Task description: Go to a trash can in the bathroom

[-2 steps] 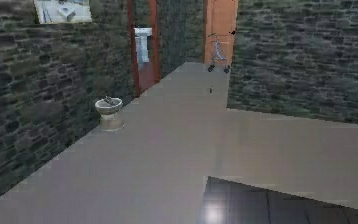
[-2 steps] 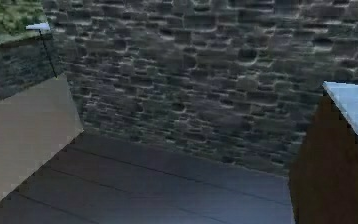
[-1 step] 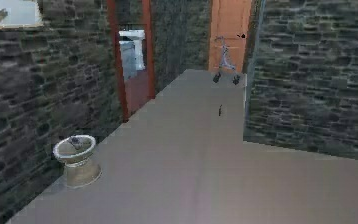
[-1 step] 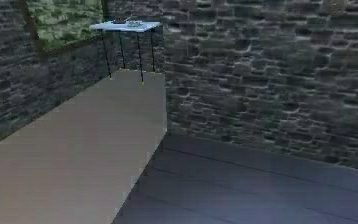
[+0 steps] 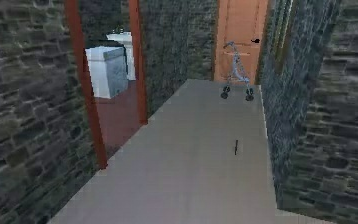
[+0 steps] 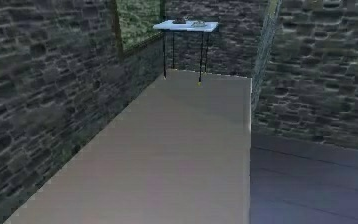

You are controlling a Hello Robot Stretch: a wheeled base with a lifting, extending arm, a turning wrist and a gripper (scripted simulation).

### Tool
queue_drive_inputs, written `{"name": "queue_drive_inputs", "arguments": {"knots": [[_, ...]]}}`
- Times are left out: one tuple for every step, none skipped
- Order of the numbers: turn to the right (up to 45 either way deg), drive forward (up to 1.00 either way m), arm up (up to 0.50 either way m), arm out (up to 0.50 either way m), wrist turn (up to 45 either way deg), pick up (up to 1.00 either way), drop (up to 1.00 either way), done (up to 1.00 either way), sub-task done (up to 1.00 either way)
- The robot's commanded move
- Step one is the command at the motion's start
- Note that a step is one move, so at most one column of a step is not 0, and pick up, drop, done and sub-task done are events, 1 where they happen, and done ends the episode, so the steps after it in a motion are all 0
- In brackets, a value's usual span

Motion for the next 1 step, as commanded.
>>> {"name": "queue_drive_inputs", "arguments": {"knots": [[-6.0,0.0,0.0,0.0,0.0,0.0,0.0,0.0,0.0]]}}
